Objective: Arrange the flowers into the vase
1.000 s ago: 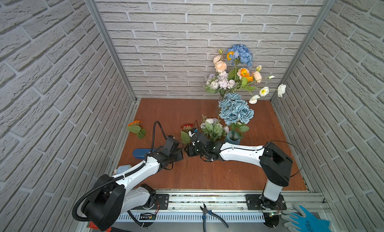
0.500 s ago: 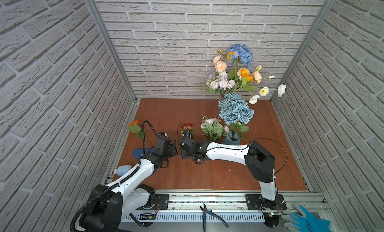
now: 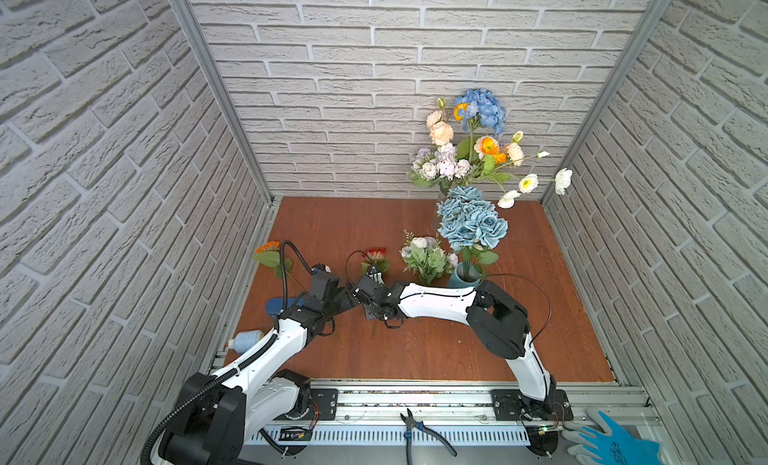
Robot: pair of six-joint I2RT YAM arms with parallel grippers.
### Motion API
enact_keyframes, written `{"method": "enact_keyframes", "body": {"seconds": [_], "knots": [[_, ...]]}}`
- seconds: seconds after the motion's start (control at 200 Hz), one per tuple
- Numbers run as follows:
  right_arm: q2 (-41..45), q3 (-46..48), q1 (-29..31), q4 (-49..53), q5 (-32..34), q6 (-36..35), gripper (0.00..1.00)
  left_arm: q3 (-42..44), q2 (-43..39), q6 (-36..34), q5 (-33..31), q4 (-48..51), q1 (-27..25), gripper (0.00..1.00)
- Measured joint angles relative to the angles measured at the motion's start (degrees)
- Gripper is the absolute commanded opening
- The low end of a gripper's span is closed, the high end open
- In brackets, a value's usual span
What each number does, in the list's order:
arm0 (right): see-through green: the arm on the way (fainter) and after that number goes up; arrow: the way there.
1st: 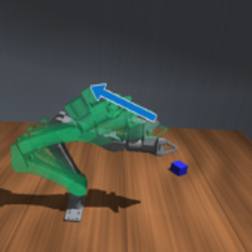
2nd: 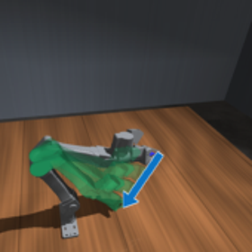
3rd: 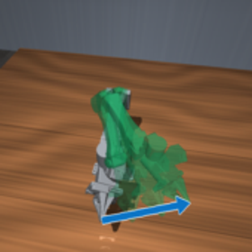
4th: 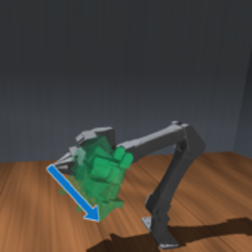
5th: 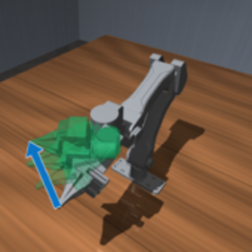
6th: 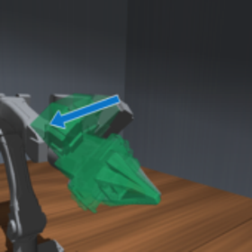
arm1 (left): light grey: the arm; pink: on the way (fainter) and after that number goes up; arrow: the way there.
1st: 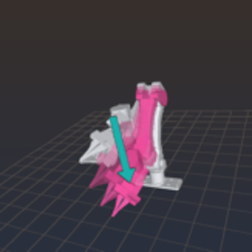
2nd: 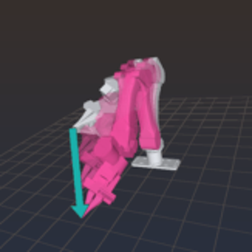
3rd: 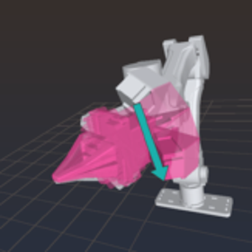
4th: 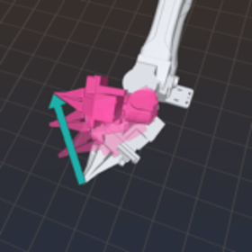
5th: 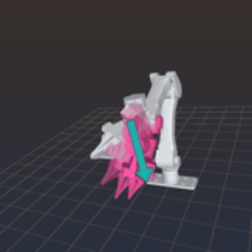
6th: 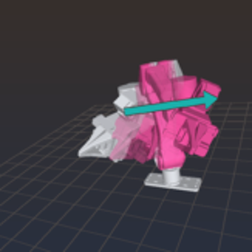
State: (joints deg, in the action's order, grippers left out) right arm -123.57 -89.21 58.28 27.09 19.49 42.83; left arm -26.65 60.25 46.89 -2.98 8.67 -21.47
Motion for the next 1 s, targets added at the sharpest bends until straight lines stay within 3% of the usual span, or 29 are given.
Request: {"method": "enact_keyframes", "body": {"seconds": [0.21, 0.385, 0.725, 1.0], "knots": [[-2.2, -1.8, -0.4, 0.6, 0.7, 0.4, 0.21, 0.0, 0.0, -0.4, -0.1, 0.0, 0.5, 0.98], [-2.5, -2.3, -0.8, 0.6, 0.3, 1.6, 0.06, 0.0, -0.8, -0.4, -0.5, 0.0, 0.6, 0.98], [-0.5, 1.7, -2.0, -4.3, -2.0, 2.6, 0.05, 0.0, -1.1, -0.4, -0.7, -0.2, 0.6, 0.98], [5.6, 12.0, -7.5, -13.1, -12.7, 1.5, 0.05, 0.3, -2.0, 0.3, 3.5, -4.1, 0.8, 0.97]]}}
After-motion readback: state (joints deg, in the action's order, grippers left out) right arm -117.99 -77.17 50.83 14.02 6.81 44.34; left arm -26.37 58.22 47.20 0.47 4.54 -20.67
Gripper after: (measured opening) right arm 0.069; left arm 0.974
